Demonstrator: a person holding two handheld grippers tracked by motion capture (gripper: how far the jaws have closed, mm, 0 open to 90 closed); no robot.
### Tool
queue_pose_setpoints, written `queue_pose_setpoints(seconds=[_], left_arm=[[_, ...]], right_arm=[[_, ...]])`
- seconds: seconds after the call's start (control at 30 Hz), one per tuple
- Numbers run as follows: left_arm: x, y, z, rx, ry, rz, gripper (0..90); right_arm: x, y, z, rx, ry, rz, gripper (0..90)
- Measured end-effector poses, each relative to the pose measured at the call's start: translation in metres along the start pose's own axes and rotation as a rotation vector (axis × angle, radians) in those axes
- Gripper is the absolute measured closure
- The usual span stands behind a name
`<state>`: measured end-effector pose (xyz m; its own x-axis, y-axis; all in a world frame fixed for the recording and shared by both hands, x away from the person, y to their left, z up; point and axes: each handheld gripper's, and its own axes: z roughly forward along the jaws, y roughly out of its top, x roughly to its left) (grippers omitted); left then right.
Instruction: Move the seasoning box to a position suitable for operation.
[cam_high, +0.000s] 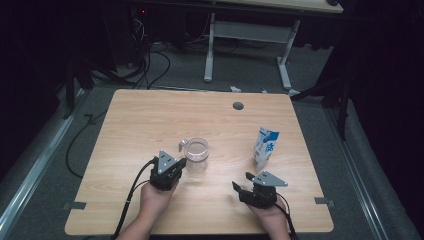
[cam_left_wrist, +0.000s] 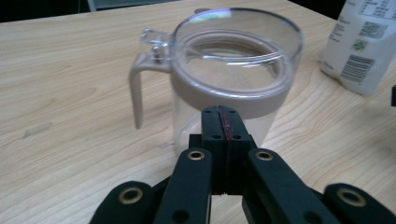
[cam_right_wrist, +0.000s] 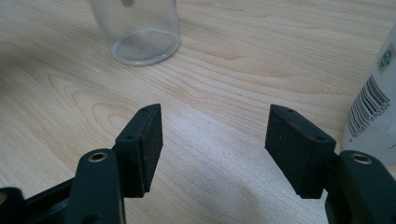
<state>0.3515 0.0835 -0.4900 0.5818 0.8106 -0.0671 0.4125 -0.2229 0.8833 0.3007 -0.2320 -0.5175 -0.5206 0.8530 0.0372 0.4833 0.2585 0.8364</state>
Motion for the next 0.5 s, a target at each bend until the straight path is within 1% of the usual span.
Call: queue_pose_setpoints(seconds=[0.1,0.17,0.2,0.23,0.27,0.3,0.37,0.43,0.47,0.5], left_arm=[[0.003,0.002,-0.002,-0.009,-0.001,-0.011,90.0],[-0.001,0.002,-0.003,-0.001,-0.026,-0.012,90.0],[-0.005,0.001,-0.003,0.001,-0.046,-0.012,90.0],[-0.012,0.001,-0.002,0.006,-0.068,-0.003,90.0],[-0.02,0.002,-0.001,0.005,-0.075,0.016,90.0],[-0.029,0.003,0.002,0.006,-0.093,0.034,90.0],[-0.042,0.007,0.011,0.008,-0.111,0.048,89.7],[-0.051,0.012,0.021,0.0,-0.106,0.053,87.2],[-0.054,0.014,0.026,0.004,-0.104,0.051,86.9],[-0.054,0.014,0.026,0.004,-0.104,0.051,86.9]], right_arm=[[0.0,0.0,0.0,0.002,-0.001,-0.003,37.0],[0.0,-0.001,0.001,0.005,-0.001,-0.004,37.0],[0.0,-0.001,0.001,0.005,-0.001,-0.004,37.0],[0.0,-0.001,0.001,0.005,-0.001,-0.005,37.1],[0.0,-0.001,0.001,0.005,-0.001,-0.005,37.2],[0.0,-0.001,0.002,0.008,-0.001,-0.002,37.3],[0.0,-0.001,0.003,0.009,0.001,-0.003,37.2],[0.002,-0.001,0.002,0.011,0.003,-0.005,37.2],[0.003,-0.001,0.002,0.007,0.004,-0.006,37.2],[0.003,-0.001,0.002,0.007,0.004,-0.006,37.2]])
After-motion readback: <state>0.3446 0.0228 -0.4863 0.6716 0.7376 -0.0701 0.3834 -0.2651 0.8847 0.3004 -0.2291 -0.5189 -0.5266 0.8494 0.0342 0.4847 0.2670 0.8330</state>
